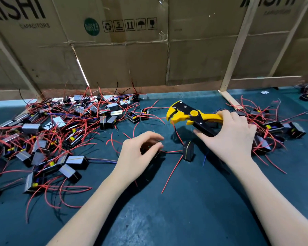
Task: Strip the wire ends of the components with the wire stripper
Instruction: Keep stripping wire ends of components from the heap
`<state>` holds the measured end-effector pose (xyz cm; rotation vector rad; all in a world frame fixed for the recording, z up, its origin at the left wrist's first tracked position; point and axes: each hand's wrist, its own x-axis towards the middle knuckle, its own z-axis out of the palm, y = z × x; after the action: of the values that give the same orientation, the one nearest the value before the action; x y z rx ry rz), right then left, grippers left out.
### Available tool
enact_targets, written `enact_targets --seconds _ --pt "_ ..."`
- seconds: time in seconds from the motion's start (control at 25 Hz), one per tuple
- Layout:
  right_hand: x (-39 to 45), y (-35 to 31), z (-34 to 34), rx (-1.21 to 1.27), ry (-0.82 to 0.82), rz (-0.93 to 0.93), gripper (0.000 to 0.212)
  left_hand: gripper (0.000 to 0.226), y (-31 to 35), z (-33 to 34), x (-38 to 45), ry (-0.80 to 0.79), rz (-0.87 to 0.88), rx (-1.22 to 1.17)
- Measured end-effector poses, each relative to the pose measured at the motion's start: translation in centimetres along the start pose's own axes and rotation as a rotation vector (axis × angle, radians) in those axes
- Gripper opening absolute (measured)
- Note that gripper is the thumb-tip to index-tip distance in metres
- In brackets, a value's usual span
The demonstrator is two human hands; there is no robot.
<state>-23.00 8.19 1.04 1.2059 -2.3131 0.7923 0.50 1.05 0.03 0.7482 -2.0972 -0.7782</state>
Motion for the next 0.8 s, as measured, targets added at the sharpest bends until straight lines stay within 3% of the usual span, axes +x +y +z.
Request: enact_targets --seconds 0.28,0.56,0.72,0.8 --pt "-0.3 -0.2 0.0 0.044 -0.033 -0.085 0.068 0.016 0.4 -0.2 0.3 0.081 -0.252 -0.3" --pt "-0.3 -0.1 0.1 0.027 -0.039 -0.104 0.068 0.02 0.2 -0.6 0.4 -0.024 -0.242 -0.368" --pt "-0.2 0.1 0.1 0.011 -0.054 -0.102 0.069 0.046 0.2 -1.5 0.7 -0.032 -0.183 -0.279" --pt "-0.2 0.2 0.3 0.0 -0.05 -0.103 0.068 0.051 -0.1 -1.8 1.3 0.017 -0.323 -0.346"
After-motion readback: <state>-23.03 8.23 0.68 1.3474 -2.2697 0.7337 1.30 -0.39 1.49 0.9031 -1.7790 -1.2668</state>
